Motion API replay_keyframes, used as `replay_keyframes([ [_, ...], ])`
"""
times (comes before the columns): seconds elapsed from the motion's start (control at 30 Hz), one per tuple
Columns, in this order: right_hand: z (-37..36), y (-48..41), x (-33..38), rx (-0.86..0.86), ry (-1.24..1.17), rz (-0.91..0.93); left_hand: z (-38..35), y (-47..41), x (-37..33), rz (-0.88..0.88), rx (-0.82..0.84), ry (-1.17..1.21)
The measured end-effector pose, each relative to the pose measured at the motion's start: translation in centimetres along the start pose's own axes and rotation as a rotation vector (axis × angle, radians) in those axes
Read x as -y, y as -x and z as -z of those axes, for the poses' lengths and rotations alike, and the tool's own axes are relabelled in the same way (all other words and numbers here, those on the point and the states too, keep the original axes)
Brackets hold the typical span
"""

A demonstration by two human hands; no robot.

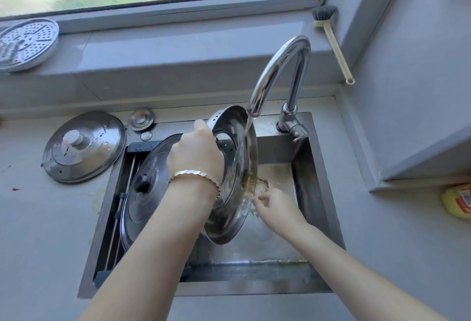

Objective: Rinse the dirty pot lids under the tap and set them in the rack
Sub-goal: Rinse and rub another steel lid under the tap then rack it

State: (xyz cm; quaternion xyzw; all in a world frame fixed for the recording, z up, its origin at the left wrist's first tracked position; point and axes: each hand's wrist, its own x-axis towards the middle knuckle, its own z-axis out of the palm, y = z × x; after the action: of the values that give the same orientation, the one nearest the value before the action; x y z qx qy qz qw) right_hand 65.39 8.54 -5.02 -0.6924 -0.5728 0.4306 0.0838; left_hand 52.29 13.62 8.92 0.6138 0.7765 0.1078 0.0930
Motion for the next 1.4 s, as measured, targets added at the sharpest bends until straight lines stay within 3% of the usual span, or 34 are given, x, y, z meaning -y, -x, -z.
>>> replay_keyframes([
  [0.13, 0.1, 0.1, 0.1, 0.013, 0.088, -0.036, 0.3, -0.1, 1.0, 0.047, -0.078, 0.006],
  [0.27, 0.4, 0.1, 1.3, -0.033, -0.007, 0.064, -0.2, -0.2, 1.9, 0.097, -0.037, 0.058],
  [0.37, -0.1, -0.6, 2.0, -0.023, -0.117, 0.128, -1.1, -0.1, 3.3, 0.175, 0.022, 0.236],
  [0.57, -1.6, -3.3, 3.6, -0.101, 0.050, 0.039, -3.4, 2.3, 4.2, 0.267, 0.019, 0.638],
  [0.73, -0.8, -4.4, 6.9, -0.216, 0.230, 0.417, -4.4, 2.9, 4.0, 0.324, -0.084, 0.752],
  [0.87, -1.2, -1.8, 6.6, -0.030, 0.318, 0.903, -5.0, 2.6, 4.6, 0.421, -0.134, 0.855],
  [0.93, -1.0, -1.3, 5.7, 0.040, 0.364, 1.023, -5.3, 2.6, 4.6, 0.452, -0.114, 0.927],
  [1.0, -0.1, -2.3, 5.4, -0.007, 0.384, 0.921, -5.4, 2.7, 4.5, 0.441, -0.120, 0.894],
  [1.1, 1.8, -4.7, 5.1, -0.164, 0.388, 0.500, -5.2, 3.1, 3.9, 0.401, -0.147, 0.816],
  [1.17, 1.9, -5.4, 5.3, -0.241, 0.374, 0.332, -5.3, 3.4, 3.5, 0.380, -0.166, 0.801],
  [1.23, 1.0, -5.1, 6.4, -0.238, 0.313, 0.364, -5.7, 3.6, 3.3, 0.381, -0.179, 0.812],
  [1.4, -0.7, -2.0, 8.0, -0.037, 0.334, 0.816, -6.1, 2.7, 3.6, 0.449, -0.210, 0.960],
])
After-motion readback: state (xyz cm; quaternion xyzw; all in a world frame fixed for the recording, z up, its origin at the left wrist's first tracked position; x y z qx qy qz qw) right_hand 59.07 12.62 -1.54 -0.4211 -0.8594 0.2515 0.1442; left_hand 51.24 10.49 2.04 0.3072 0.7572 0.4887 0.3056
